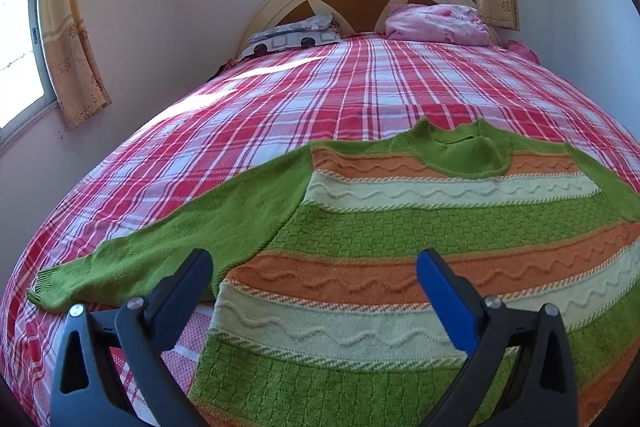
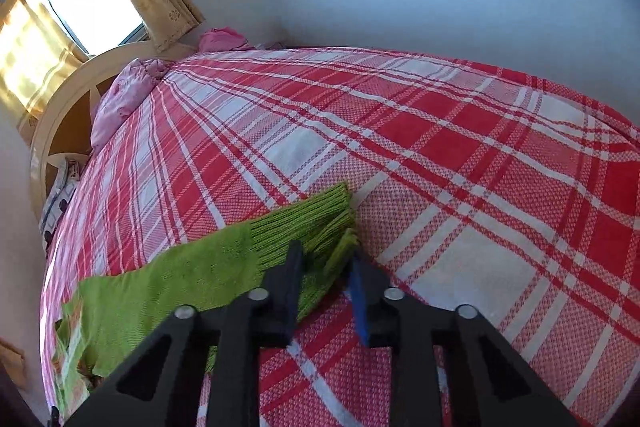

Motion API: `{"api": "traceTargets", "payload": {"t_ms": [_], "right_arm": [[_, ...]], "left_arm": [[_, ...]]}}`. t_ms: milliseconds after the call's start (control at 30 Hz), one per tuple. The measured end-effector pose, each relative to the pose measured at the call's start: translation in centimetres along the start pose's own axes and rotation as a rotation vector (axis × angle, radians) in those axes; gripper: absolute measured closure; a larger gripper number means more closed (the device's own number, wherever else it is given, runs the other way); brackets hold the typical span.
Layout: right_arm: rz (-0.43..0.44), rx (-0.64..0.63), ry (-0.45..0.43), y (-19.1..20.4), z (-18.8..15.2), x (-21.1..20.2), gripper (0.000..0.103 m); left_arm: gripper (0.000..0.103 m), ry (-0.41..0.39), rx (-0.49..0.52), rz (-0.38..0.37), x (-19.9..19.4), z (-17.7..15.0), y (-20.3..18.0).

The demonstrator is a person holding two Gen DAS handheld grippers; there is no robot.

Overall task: Fold small clothes
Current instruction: 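Lift the cuff with the right gripper and carry it across the sweater body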

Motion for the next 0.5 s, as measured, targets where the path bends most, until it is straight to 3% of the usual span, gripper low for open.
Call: {"api": "traceTargets", "payload": {"t_ms": [233, 500], "right_arm": [[0.041, -0.058, -0.018, 2.7, 1.5, -2.2, 0.093], [0.126, -0.186, -0.099, 10.9, 3.8, -7.2, 0.093]], "left_arm": [[0.000, -0.047, 0.003, 0.002, -1.4, 0.6, 0.3], [0.000, -0.033, 0.001, -0.022, -1.4, 0.8, 0.7]]}}
Point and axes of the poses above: each gripper's, at about its wrist camera, not at the fingertips, and x roughly the way its jaws point, y to its left, z to its top, the point moved 9 cm from there along x, roughly the way its jaws point, and after that the axes turned 12 degrees about -z, right-handed, at the moved point
